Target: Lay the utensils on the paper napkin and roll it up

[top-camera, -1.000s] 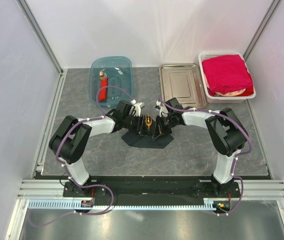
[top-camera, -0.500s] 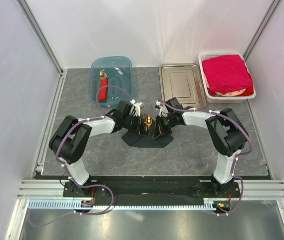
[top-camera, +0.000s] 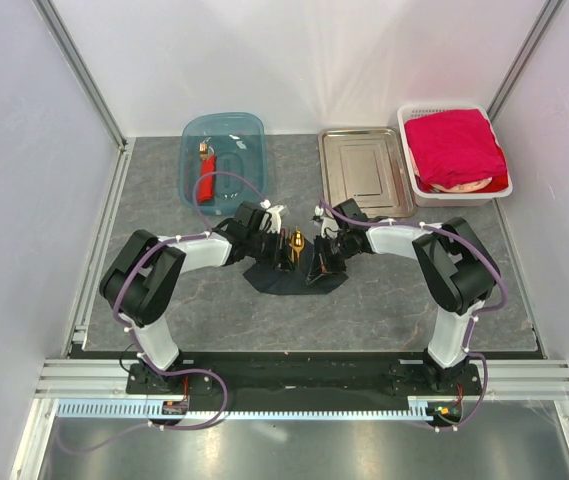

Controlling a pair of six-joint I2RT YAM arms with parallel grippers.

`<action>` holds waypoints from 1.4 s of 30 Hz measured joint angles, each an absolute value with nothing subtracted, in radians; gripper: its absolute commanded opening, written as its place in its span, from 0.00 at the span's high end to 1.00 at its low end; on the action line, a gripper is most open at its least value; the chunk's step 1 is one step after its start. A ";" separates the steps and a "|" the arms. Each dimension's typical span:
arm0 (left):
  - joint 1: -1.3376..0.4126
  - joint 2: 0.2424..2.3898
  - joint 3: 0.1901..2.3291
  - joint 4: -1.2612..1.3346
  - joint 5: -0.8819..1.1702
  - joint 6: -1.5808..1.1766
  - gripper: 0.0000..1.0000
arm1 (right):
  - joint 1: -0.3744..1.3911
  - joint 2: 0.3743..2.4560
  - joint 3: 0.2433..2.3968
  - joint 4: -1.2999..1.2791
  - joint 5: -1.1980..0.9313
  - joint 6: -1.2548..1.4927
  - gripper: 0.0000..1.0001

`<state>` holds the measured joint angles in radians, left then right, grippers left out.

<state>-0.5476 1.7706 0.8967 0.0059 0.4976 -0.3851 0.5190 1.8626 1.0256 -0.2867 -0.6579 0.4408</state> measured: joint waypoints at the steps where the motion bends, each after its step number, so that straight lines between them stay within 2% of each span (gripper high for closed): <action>1: -0.548 1.771 0.897 0.006 0.498 -0.385 0.90 | 0.519 1.864 1.025 -0.287 -0.657 0.440 1.00; 6: -0.547 1.762 0.892 0.013 0.508 -0.395 0.70 | 0.519 1.874 1.025 -0.289 -0.654 0.437 1.00; 12: -0.545 1.655 0.846 0.056 0.533 -0.434 0.67 | 0.519 1.882 1.025 -0.296 -0.653 0.430 1.00; 14: -0.545 1.629 0.837 0.077 0.540 -0.454 0.67 | 0.519 1.882 1.025 -0.297 -0.652 0.430 1.00; 21: -0.550 1.617 0.814 0.133 0.607 -0.500 0.80 | 0.519 1.882 1.026 -0.297 -0.650 0.430 1.00; 42: -0.552 1.771 0.812 0.160 0.603 -0.527 0.83 | 0.519 1.883 1.026 -0.302 -0.650 0.429 0.99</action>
<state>-0.5518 1.7714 0.8124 0.1604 0.6033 -0.5270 0.5190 1.8828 1.0256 -0.3019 -0.6502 0.4294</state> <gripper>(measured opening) 0.174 0.007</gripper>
